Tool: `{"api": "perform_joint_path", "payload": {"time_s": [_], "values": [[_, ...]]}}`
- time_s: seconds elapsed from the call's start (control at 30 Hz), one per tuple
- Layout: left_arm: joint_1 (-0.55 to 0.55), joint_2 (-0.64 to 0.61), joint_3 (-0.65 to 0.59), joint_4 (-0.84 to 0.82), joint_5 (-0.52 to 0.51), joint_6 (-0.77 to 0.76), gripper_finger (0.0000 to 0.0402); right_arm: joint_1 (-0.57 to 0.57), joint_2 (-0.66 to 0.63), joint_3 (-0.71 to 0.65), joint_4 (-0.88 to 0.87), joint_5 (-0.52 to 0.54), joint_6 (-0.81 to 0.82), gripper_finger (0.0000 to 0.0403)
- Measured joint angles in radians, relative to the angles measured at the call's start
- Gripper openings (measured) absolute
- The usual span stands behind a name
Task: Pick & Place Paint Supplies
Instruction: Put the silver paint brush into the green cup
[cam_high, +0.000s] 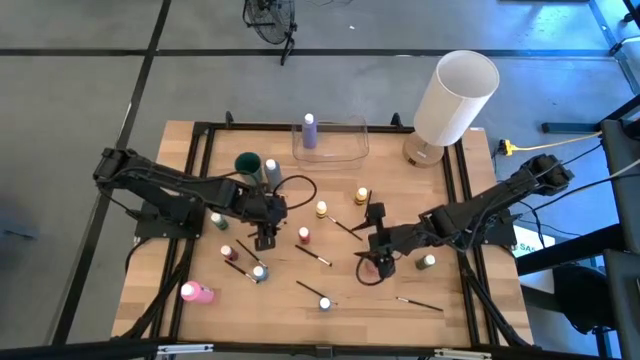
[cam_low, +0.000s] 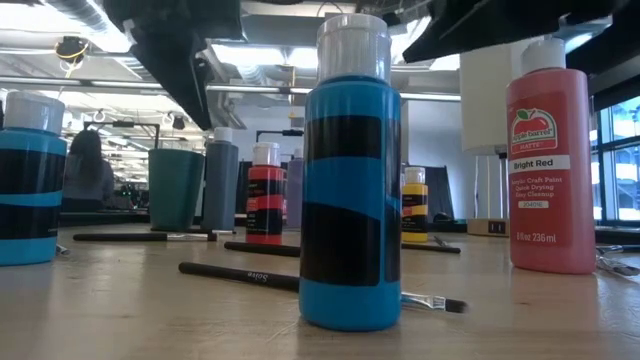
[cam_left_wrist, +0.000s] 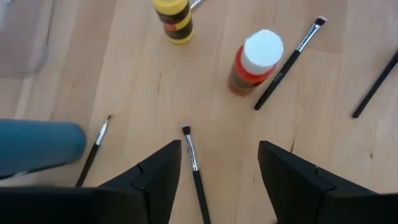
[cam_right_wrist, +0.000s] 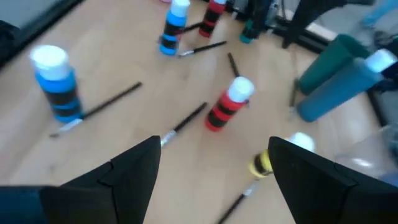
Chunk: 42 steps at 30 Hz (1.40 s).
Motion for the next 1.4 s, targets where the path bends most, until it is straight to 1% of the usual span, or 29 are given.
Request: {"api": "perform_joint_path", "payload": {"time_s": [0.17,0.27,0.4,0.53,0.67,0.77,0.93,1.2,1.4], "values": [[0.0,0.0,0.0,-0.023,-0.017,-0.029,0.0225,-0.017,0.0,0.0,0.013,0.151,-0.003,0.03],[0.0,0.0,0.0,-0.024,-0.018,-0.035,0.0226,-0.018,0.0,0.0,0.012,0.19,-0.004,0.03],[0.008,0.021,-0.001,-0.025,-0.006,-0.033,0.0226,-0.019,0.0,0.0,0.017,0.191,-0.016,0.03],[0.035,0.06,-0.001,-0.024,0.034,-0.027,0.0226,-0.017,0.0,0.0,0.049,0.189,-0.021,0.03],[0.046,0.086,-0.002,-0.019,0.043,-0.021,0.0226,-0.007,0.0,0.0,0.086,0.148,-0.03,0.03],[0.046,0.089,-0.002,-0.017,0.046,-0.02,0.0225,0.005,0.0,0.0,0.105,0.145,-0.031,0.03],[0.05,0.089,-0.002,-0.017,0.09,-0.039,0.0225,0.038,-0.006,0.0,0.157,0.145,-0.079,0.03],[0.131,0.089,-0.002,-0.022,0.096,-0.105,0.0224,0.105,-0.102,0.0,0.159,0.146,-0.089,0.03],[0.172,0.112,-0.001,0.011,0.087,-0.068,0.0225,0.137,-0.166,0.0,0.116,0.147,-0.048,0.03]]}}
